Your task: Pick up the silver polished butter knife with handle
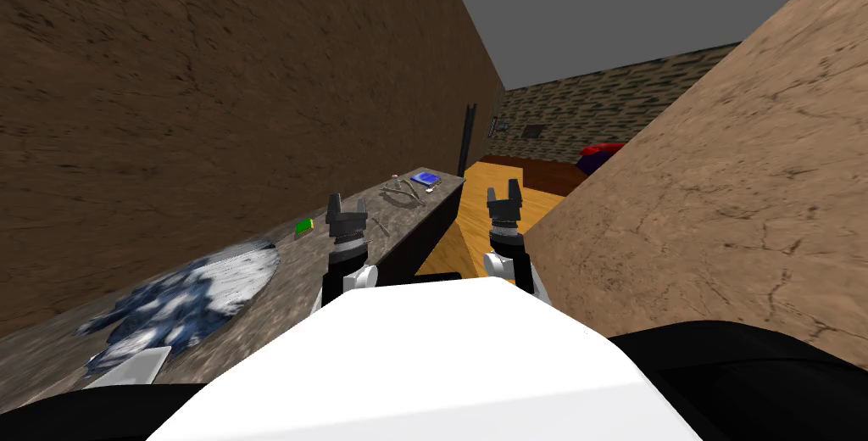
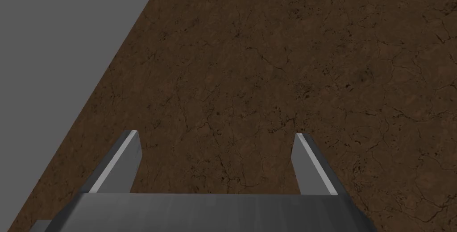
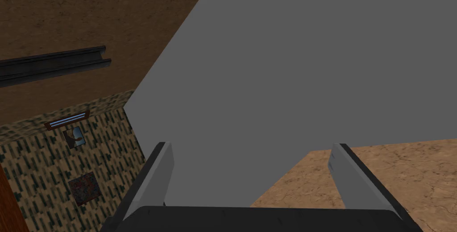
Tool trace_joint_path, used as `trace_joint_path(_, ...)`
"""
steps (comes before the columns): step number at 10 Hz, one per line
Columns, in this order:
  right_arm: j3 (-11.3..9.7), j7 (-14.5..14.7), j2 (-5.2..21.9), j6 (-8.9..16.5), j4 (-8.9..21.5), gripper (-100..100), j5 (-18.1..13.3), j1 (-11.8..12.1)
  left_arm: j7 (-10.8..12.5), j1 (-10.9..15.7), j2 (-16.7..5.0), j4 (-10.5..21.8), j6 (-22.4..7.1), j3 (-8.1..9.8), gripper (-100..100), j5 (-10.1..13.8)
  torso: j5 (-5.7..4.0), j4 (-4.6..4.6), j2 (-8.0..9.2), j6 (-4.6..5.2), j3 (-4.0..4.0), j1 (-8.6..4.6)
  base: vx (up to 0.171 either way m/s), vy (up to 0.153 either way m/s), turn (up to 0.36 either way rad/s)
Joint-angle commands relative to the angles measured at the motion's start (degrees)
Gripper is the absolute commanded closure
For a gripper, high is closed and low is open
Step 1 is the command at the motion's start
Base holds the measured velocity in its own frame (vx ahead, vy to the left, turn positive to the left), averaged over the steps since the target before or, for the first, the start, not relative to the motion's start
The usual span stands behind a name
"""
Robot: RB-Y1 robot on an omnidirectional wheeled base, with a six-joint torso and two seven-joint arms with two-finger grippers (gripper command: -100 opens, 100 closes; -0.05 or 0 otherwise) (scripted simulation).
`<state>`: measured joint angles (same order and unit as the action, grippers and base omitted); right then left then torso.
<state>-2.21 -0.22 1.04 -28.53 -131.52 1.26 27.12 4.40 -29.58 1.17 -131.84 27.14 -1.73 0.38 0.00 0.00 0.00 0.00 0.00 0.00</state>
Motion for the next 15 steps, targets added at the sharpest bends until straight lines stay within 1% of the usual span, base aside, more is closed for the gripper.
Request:
trace_joint_path(1, 0.0, 0.0, 0.0, 0.0, 0.0, 0, 0.0, 0.0, -0.02, -0.44, -1.85, 0.03, -0.15, 0.59, -100, -0.26, 0.0, 0.0, 0.0, 0.0, 0.0, 0.0, -0.038, -0.046, -0.025)
trace_joint_path(4, -0.01, 0.0, -0.01, 0.0, 0.0, 0, 0.0, -0.01, -0.18, -2.17, -5.93, 0.43, -0.78, 2.84, -100, -1.11, -0.07, 0.06, 0.3, 0.0, 0.17, -0.29, -0.069, -0.088, -0.034)
trace_joint_path(6, -0.01, 0.0, -0.01, 0.0, 0.0, 0, 0.0, -0.01, -0.45, -3.9, -8.38, 1.1, -1.49, 4.95, -100, -1.74, -0.08, 0.05, 0.2, 0.0, 0.12, -0.35, -0.033, -0.09, -0.048)
trace_joint_path(9, -0.01, 0.0, -0.01, 0.0, 0.0, 0, 0.0, -0.01, -1.24, -7.39, -11.54, 2.66, -2.99, 8.64, -100, -2.39, -0.08, 0.02, 0.11, 0.0, 0.06, -0.36, -0.016, -0.099, -0.081)
trace_joint_path(10, -0.01, 0.0, -0.01, 0.0, 0.0, 0, 0.0, 0.0, -1.24, -7.39, -11.54, 2.66, -2.99, 8.64, -100, -2.39, -0.08, 0.02, 0.06, 0.01, 0.04, -0.37, 0.008, -0.058, -0.019)
trace_joint_path(12, 0.0, 0.0, 0.0, 0.0, 0.0, 0, 0.0, 0.0, -2.07, -10.25, -13.49, 4.04, -4.29, 11.2, -100, -2.5, -0.04, 0.0, -0.02, 0.0, -0.01, -0.15, 0.027, -0.055, -0.095)
trace_joint_path(14, -0.01, 0.0, -0.01, 0.0, 0.0, 0, 0.0, 0.0, -3.14, -13.25, -15.28, 5.71, -5.83, 13.67, -100, -2.3, -0.07, -0.03, -0.14, 0.01, -0.08, -0.28, 0.059, -0.092, -0.126)
trace_joint_path(15, -0.01, 0.0, -0.01, 0.0, 0.0, 0, 0.0, 0.0, -3.14, -13.44, -15.28, 5.71, -5.83, 13.67, -100, -2.3, -0.08, -0.04, -0.21, 0.01, -0.11, -0.32, 0.054, -0.066, -0.037)
